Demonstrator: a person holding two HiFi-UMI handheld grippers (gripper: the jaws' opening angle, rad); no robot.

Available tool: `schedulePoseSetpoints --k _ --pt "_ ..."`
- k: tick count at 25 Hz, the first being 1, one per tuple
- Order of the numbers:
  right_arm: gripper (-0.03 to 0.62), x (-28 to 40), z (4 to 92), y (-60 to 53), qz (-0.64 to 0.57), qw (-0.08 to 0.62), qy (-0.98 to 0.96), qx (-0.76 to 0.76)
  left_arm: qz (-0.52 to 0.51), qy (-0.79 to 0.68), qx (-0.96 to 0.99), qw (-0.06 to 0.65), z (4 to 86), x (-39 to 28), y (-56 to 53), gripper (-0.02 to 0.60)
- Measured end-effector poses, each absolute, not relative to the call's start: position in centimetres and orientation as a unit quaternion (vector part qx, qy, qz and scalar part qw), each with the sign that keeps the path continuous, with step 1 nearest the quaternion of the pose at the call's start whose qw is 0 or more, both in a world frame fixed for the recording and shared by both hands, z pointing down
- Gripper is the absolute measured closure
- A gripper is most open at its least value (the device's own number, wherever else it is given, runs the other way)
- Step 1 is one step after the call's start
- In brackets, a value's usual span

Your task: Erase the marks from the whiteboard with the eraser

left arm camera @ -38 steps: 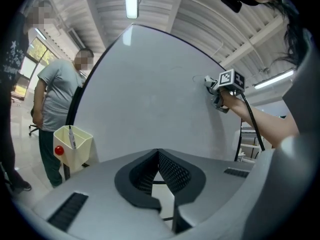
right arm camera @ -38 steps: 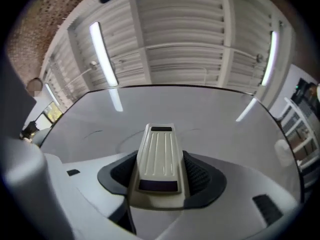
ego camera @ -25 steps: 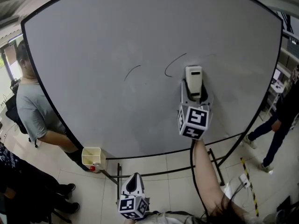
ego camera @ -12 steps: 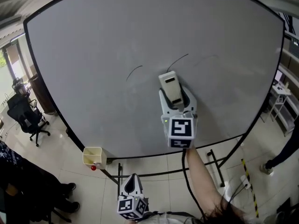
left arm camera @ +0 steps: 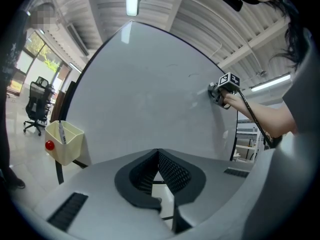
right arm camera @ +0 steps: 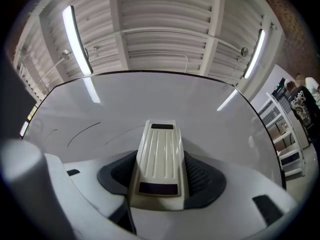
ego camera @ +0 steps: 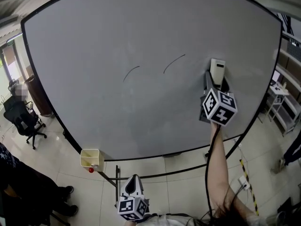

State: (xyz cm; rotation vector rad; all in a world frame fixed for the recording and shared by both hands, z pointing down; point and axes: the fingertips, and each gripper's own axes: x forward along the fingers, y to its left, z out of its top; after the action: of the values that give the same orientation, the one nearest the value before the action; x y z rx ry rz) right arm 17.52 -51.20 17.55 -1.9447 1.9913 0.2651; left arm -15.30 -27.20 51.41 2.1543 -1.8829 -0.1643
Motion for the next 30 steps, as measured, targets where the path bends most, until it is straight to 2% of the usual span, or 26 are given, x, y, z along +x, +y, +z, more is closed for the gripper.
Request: schedulePoseSetpoints --k 6,12,15,19,24,27,30 --pt "0.318 7.8 18.4 -50.4 0.125 0.141 0.731 -0.656 -0.056 -0.66 0.735 0.147 52.0 -17.4 -27.1 0.598" --pt "0.319 -8.3 21.1 -47.9 0.197 0.029 0.807 -0.556 -0.06 -0.655 0.738 0.15 51.7 -16.9 -27.7 0.598" --pt "0.319 -10.8 21.8 -47.7 0.21 0.01 0.818 -0.536 -0.063 -0.649 0.743 0.149 51.0 -16.3 -28.1 0.598" --pt "0.318 -5.6 19.3 -46.9 0.169 0.073 0.828 -0.53 -0.059 -0.644 0.748 0.148 51.5 -16.0 -28.3 0.598" --pt "0.318 11.4 15.7 -50.2 0.09 0.183 0.771 -0.604 -0.06 -0.64 0.751 0.149 51.7 -15.9 -28.6 0.598" --pt "0.318 18.5 15.9 -51.4 0.04 0.197 0.737 -0.646 -0.057 -0.64 0.751 0.154 51.7 -16.0 -28.5 0.598" --pt "0.318 18.7 16.0 -51.9 0.038 0.179 0.728 -0.66 -0.053 -0.638 0.753 0.153 52.1 -16.2 -28.6 0.598"
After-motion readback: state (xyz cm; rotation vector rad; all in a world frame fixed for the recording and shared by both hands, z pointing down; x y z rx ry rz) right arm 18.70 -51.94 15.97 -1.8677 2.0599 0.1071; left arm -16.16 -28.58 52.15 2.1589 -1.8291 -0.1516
